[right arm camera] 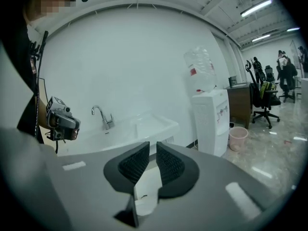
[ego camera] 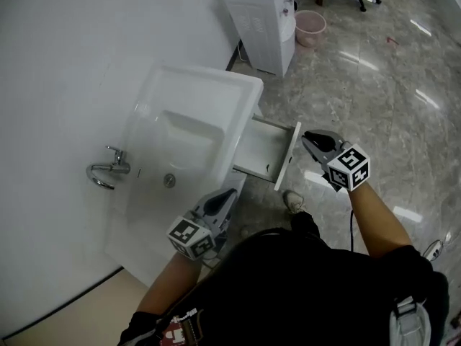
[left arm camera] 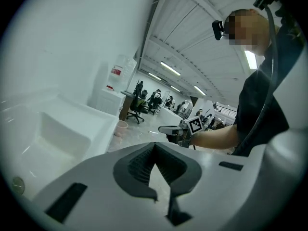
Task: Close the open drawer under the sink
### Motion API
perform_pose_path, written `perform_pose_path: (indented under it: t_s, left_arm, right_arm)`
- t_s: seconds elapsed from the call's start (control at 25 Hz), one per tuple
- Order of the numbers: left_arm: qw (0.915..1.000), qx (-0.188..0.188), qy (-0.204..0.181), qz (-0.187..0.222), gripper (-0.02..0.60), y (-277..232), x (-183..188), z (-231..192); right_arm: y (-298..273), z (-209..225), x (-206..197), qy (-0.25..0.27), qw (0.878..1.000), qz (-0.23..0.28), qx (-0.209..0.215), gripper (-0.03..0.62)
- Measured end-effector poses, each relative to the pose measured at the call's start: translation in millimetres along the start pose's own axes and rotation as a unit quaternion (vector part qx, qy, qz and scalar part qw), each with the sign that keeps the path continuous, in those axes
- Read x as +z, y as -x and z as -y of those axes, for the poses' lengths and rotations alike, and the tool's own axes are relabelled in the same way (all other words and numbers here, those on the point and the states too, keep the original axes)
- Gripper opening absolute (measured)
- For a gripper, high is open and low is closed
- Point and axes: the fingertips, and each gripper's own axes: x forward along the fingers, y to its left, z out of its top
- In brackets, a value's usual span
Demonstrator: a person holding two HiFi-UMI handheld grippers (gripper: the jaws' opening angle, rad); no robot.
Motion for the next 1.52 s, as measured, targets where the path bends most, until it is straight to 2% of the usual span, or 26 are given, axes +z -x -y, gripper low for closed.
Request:
perform_pose_path:
  t_s: [0.24, 0.48, 0.68, 1.08, 1.28, 1.52]
  left_arm:
    - [0.9987, -0.019, 0.010, -0.045, -0.002, -49, -32, 3]
    - [0.9957, -0.042, 0.017, -0.081, -0.002, -98, -68, 9]
    - [0.9912, -0.062, 0.026, -0.114, -0.002, -130, -106, 11]
    - [0.9869, -0.071, 0.060, -0.132, -0.002, -167, -163, 3]
    - [0.9867, -0.058, 0.066, -0.137, -0.002, -171, -177, -12]
    - [0.9866, -0.042, 0.076, -0.138, -0.002, -168, -196, -33]
  right_arm:
    - [-1, 29, -64, 0.017, 0.999, -0.035, -0.008, 0.028]
    - [-8, 47, -124, 0.051, 0.996, -0.072, 0.003, 0.052]
    - [-20, 49, -178, 0.055, 0.993, -0.102, 0.016, 0.086]
    - [-64, 47, -264, 0.080, 0.985, -0.145, 0.047, 0.173]
    - [-92, 50, -296, 0.121, 0.977, -0.169, 0.054, 0.178]
    - [-119, 47, -343, 0.169, 0.960, -0.214, 0.061, 0.178]
